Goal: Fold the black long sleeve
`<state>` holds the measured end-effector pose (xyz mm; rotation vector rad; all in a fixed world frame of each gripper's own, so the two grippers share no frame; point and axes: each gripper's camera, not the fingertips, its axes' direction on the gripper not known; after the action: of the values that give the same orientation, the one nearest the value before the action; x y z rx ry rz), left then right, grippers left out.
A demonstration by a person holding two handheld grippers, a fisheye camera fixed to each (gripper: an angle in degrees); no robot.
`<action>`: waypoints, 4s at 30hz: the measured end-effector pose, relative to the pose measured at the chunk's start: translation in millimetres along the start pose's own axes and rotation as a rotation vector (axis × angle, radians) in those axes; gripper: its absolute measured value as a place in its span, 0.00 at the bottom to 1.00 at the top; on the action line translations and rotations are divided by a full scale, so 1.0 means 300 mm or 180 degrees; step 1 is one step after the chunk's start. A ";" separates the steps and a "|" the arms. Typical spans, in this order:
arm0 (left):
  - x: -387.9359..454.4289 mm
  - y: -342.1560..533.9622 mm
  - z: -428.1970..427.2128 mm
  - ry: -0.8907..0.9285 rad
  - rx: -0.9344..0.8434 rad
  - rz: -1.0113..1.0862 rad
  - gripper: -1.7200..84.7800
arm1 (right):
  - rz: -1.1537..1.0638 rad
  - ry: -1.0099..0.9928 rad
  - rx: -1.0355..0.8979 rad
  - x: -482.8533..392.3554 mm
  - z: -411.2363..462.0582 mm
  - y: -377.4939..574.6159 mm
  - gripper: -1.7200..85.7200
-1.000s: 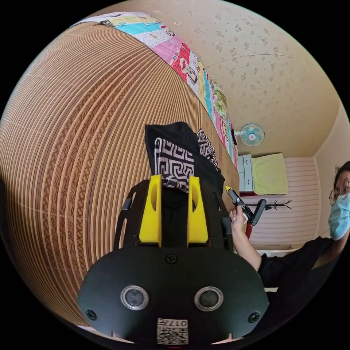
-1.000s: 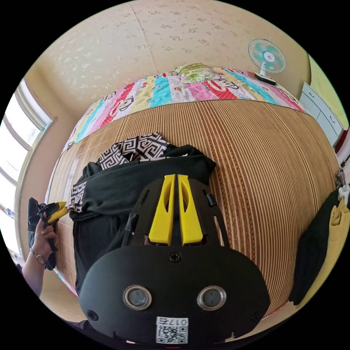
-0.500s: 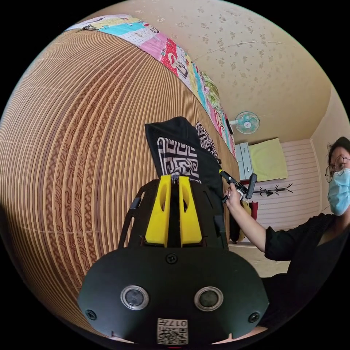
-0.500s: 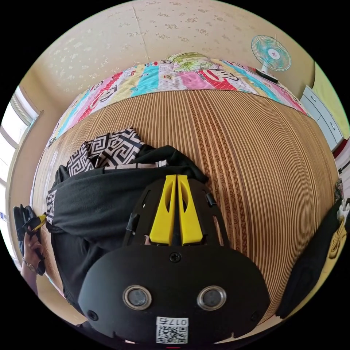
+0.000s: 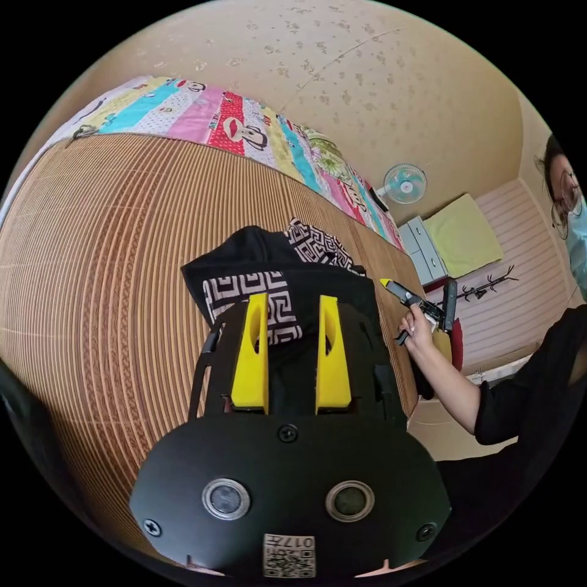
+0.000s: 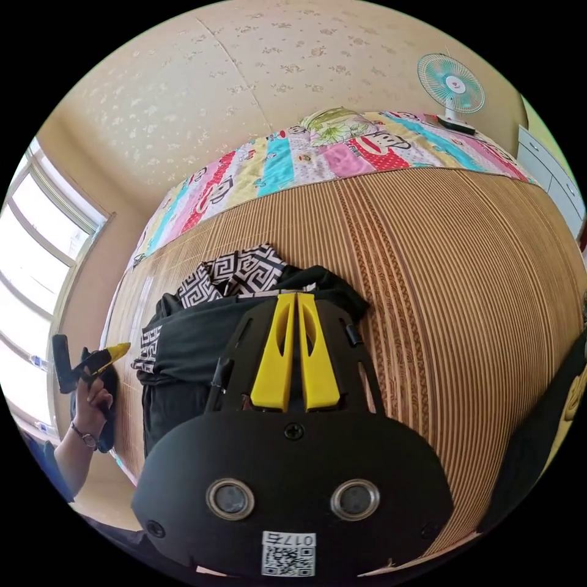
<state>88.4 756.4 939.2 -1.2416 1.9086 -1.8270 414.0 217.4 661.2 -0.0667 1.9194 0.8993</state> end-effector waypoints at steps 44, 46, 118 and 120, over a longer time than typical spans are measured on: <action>-0.005 0.932 -0.056 0.0413 -0.1939 -0.1095 0.07 | -0.0484 -0.0498 -0.3308 0.359 -0.272 0.092 0.10; 0.003 0.931 -0.076 0.0460 -0.1961 -0.1042 0.07 | -0.0428 -0.0587 -0.3242 0.373 -0.257 0.097 0.11; -0.526 0.079 -0.810 0.3318 0.1973 -0.1419 0.02 | 0.1903 -0.3328 0.1015 1.018 -0.180 -0.178 0.02; -0.588 0.036 -0.748 0.3258 0.2043 -0.1596 0.02 | 0.1941 -0.3261 0.0956 1.020 -0.135 -0.207 0.02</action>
<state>42.5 1036.5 907.4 -0.5896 1.0619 -3.4173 249.2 244.9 394.2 1.0120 1.0571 0.7732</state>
